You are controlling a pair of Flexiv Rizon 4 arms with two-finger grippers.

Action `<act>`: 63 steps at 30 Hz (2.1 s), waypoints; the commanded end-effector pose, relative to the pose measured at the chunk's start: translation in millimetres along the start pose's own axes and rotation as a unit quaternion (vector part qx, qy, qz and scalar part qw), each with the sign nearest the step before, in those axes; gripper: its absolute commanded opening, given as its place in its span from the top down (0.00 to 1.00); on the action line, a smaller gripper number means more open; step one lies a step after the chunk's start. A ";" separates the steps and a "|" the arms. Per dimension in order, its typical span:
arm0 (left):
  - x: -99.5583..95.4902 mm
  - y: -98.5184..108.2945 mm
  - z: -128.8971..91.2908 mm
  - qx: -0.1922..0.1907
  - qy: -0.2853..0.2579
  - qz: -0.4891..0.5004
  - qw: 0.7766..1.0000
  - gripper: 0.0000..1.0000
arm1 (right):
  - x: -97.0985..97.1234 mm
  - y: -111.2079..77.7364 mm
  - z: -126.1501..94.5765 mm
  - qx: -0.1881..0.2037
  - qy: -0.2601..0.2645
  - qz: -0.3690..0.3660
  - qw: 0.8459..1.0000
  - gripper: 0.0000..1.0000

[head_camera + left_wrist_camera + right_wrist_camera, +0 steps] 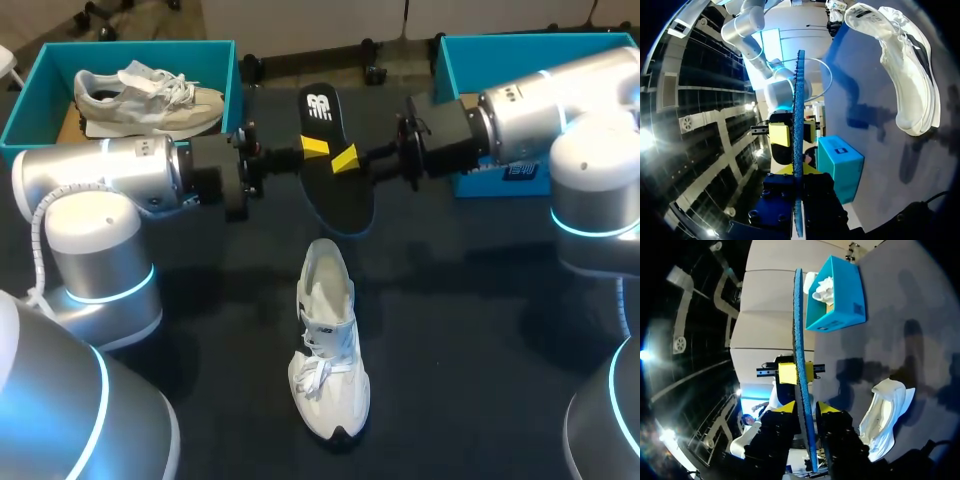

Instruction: Take the shoe out of the shoebox, open the shoe tongue, remove and reinsert the insole, then place the shoe into the shoebox

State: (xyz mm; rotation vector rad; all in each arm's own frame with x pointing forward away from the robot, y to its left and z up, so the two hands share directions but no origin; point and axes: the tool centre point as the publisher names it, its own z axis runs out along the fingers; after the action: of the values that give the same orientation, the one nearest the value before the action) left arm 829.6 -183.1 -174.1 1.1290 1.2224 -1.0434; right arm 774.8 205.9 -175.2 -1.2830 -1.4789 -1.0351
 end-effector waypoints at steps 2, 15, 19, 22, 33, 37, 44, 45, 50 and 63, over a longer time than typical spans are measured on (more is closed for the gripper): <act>0.8 -2.6 2.8 -0.004 -0.001 0.002 1.000 1.00 | -1.1 2.3 2.6 0.002 0.001 -0.001 1.000 1.00; -1.4 -3.4 -11.5 -0.005 0.042 -0.032 0.999 0.00 | -4.3 0.8 -3.2 -0.023 0.009 -0.027 0.999 1.00; -1.1 1.0 -29.3 -0.013 0.093 -0.056 0.994 0.00 | -9.8 2.0 -7.0 -0.034 0.010 -0.040 0.999 1.00; 0.4 3.6 -46.6 -0.021 0.159 -0.092 0.983 0.00 | -12.9 3.1 -9.8 -0.040 0.013 -0.051 0.998 1.00; 7.8 4.5 -62.8 -0.061 0.262 -0.144 0.952 0.00 | -15.0 5.6 -10.6 -0.038 0.021 -0.075 0.996 1.00; 7.8 4.5 -62.8 -0.061 0.262 -0.144 0.952 0.00 | -15.0 5.6 -10.6 -0.038 0.021 -0.075 0.996 1.00; 13.2 -0.1 -66.9 -0.097 0.284 -0.222 0.928 0.00 | -17.4 7.9 -18.0 -0.056 0.003 -0.081 0.995 1.00; 15.7 -1.5 -70.1 -0.107 0.291 -0.247 0.918 0.00 | -19.1 7.3 -20.6 -0.061 0.012 -0.090 0.994 1.00; 28.2 -13.7 -85.9 -0.140 0.327 -0.332 0.874 0.00 | -30.6 2.6 -25.4 -0.078 0.010 -0.112 0.991 1.00; 37.8 -38.5 -106.7 -0.219 0.376 -0.410 0.802 0.00 | -37.9 -0.7 -30.9 -0.079 0.021 -0.192 0.978 1.00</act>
State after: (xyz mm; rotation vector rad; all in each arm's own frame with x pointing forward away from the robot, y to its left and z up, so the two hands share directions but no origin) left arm 781.5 -81.6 -223.5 0.6717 2.5021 -0.9553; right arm 780.2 165.7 -204.7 -1.0933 -1.6767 -1.4482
